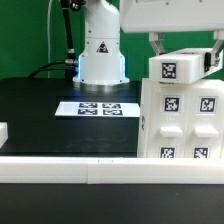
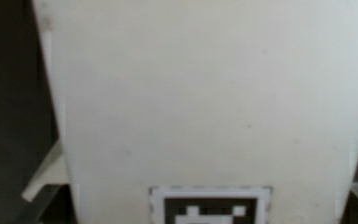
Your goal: Assemble cabinet
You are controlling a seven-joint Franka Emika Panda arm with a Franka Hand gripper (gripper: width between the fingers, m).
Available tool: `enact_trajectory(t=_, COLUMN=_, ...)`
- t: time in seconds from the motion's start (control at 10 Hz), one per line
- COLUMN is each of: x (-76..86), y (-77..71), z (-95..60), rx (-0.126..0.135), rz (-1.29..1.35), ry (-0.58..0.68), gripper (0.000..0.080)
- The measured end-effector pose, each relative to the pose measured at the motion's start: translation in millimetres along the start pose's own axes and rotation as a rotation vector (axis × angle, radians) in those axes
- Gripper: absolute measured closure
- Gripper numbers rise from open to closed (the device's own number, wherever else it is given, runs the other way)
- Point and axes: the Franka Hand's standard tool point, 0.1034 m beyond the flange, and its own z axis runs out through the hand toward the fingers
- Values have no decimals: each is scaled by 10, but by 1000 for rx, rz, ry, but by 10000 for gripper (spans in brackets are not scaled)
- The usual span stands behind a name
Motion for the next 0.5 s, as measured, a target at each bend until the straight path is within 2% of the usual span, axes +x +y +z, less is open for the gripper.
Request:
enact_trajectory(t=0.2, x=12, y=-5, z=9, rx=15, rz=157, ry=9, gripper=236)
enact_trajectory(t=0.5, x=-96, y=-15, z=89, rx=13, rz=364, ry=-5, gripper=247)
